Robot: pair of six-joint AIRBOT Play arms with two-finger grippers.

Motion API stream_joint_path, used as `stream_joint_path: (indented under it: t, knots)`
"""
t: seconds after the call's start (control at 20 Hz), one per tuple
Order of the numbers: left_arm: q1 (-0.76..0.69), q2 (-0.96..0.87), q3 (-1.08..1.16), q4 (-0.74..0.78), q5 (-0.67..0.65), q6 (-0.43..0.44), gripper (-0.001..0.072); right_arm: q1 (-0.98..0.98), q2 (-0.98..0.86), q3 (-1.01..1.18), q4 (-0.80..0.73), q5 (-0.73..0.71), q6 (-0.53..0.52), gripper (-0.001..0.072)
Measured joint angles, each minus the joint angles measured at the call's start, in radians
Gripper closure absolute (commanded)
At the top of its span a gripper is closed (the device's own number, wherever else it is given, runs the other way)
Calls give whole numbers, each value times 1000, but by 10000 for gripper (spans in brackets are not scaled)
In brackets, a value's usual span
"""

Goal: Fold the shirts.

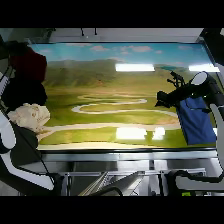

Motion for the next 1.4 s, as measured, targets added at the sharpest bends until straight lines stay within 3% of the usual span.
stream_joint_path:
  t: [0.3,0.65,0.7,0.75,1.0,1.4]
  knots:
    - [-203,229,0,-135,-144,-45,689,0,0,0,0,0,0,695]
    - [-463,285,-204,-161,-451,-109,685,0,0,0,0,0,0,695]
    - [-490,287,-256,-160,-472,-109,564,0,0,0,0,0,0,694]
    - [-511,288,-304,-152,-488,-110,20,0,0,0,0,0,0,694]
    - [-542,292,-447,-121,-536,-121,6,0,0,0,0,0,0,694]
    - [-401,274,-648,-110,-498,-125,7,0,0,0,0,0,0,694]
